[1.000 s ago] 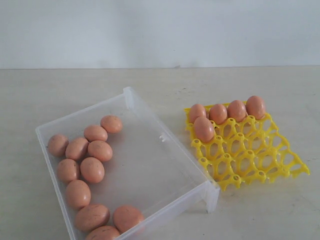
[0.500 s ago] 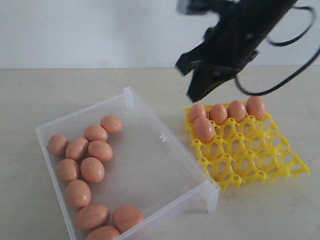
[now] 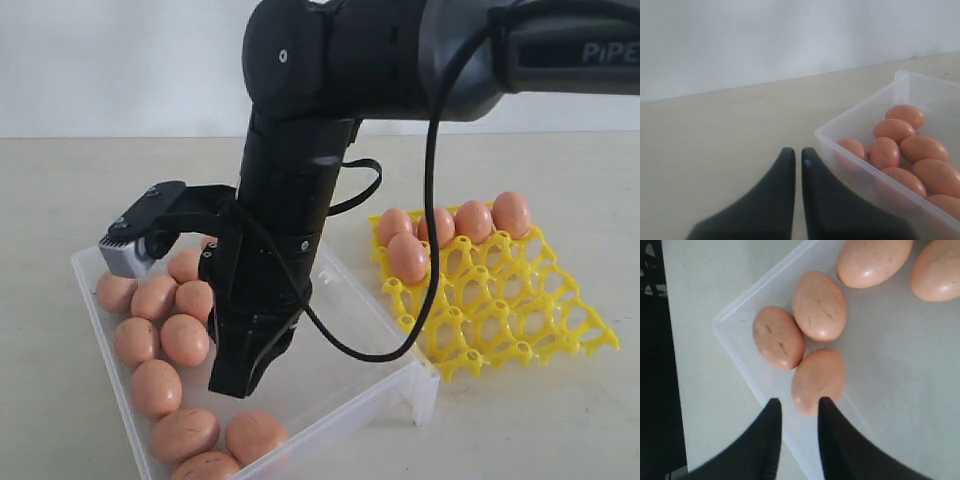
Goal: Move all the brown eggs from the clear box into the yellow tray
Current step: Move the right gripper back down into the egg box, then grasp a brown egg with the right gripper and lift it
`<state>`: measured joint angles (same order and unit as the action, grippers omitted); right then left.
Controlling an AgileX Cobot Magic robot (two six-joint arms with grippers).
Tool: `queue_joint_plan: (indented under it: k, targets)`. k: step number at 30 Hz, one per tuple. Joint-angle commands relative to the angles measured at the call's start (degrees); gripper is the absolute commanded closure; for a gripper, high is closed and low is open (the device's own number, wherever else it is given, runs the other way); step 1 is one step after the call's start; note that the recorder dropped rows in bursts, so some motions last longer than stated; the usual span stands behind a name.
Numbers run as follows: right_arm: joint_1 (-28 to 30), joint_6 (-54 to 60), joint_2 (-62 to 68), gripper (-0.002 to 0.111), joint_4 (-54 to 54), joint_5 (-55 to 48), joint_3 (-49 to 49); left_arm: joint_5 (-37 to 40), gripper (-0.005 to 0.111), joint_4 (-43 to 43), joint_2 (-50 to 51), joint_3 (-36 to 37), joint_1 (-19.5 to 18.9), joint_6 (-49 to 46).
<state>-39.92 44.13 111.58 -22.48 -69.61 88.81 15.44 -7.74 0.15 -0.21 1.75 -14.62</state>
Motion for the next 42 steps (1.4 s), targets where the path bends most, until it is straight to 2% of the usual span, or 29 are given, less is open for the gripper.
queue_joint_plan:
  k: [1,5,15,31,32,34,35,42]
  targets:
    - [-0.04,-1.34,2.04,0.066,2.95,1.58,0.41,-0.43,0.103,-0.40,-0.15,0.21,0.17,0.03]
    - [-0.04,-8.27,4.58,0.061,2.18,4.93,0.41,-0.43,0.103,-0.40,-0.15,0.21,0.17,0.03]
    - [-0.04,-8.17,8.57,0.061,1.63,8.85,0.41,-0.43,0.103,-0.40,-0.15,0.21,0.17,0.03]
    - [-0.04,-8.29,13.06,0.062,0.46,5.41,0.41,-0.43,0.103,-0.40,-0.15,0.21,0.17,0.03]
    - [-0.04,-8.29,13.06,0.067,0.46,5.41,0.41,-0.43,0.103,-0.40,-0.15,0.21,0.17,0.03]
    - [-0.04,-8.17,13.06,0.089,0.70,5.37,0.41,-0.43,0.103,-0.40,-0.15,0.21,0.17,0.03]
    - [-0.04,-8.05,13.06,0.107,1.63,5.27,0.41,-0.43,0.103,-0.40,-0.15,0.21,0.17,0.03]
    - [0.07,-11.03,10.04,0.108,2.52,8.46,0.41,-0.43,0.103,-0.40,-0.15,0.21,0.17,0.03]
